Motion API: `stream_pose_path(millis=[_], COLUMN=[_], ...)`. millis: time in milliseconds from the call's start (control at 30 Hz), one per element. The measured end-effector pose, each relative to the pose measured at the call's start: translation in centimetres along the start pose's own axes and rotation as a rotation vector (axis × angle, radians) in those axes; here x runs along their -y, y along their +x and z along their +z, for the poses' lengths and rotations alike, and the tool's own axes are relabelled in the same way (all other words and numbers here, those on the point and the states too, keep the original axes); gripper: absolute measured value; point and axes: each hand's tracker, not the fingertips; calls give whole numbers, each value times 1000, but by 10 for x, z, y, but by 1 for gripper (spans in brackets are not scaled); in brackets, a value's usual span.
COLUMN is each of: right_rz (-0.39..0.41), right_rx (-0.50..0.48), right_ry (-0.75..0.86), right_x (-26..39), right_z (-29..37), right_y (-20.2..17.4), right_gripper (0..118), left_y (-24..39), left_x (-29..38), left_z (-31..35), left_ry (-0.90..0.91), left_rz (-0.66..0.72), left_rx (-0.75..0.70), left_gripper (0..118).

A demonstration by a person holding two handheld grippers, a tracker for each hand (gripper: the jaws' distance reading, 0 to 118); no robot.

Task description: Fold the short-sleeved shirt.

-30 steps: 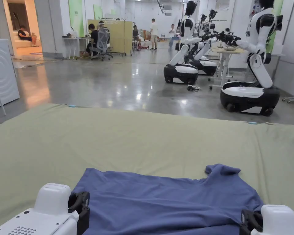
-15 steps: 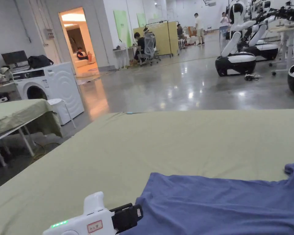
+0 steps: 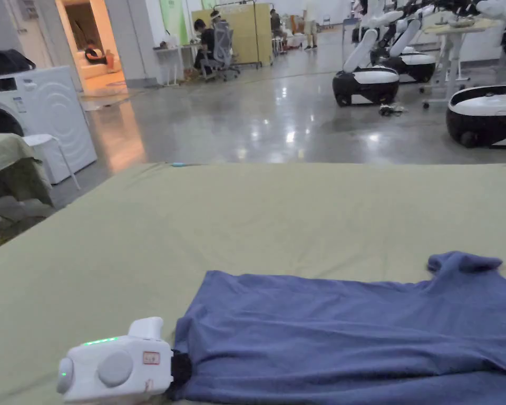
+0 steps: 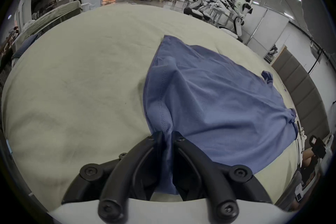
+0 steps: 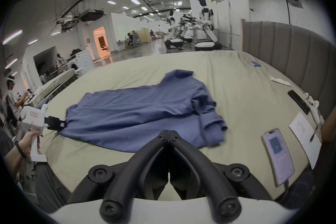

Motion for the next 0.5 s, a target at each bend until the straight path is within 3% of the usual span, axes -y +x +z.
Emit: stream_pose_path(millis=[33, 133, 167, 267, 367, 400, 467, 500], right_rz=[-16, -113, -140, -267, -253, -243, -259, -232], right_rx=[54, 119, 123, 59, 58, 82, 72, 112], right_ry=[-1, -79, -78, -136, -163, -205, -317, -316], right_x=[-3, -8, -7, -9, -14, -13, -7, -1], right_z=[-3, -32, -42, -77, -113, -129, -153, -156], right_y=[5, 35, 43, 67, 70, 73, 77, 74], right_gripper=[5, 78, 85, 87, 87, 81, 41, 35], left_y=[-2, 2, 6, 8, 10, 12, 14, 16], left_x=[-2, -5, -3, 0, 0, 1, 0, 2], left_z=[1, -3, 4, 6, 11, 12, 16, 16], left_ry=[-10, -40, -43, -39, -37, -37, -37, -34], left_rz=[-2, -47, -48, -51, -45, -45, -49, -52], left_rx=[-11, -22, -22, -20, -13, -14, -17, -20], left_gripper=[9, 9, 9, 9, 9, 9, 9, 9])
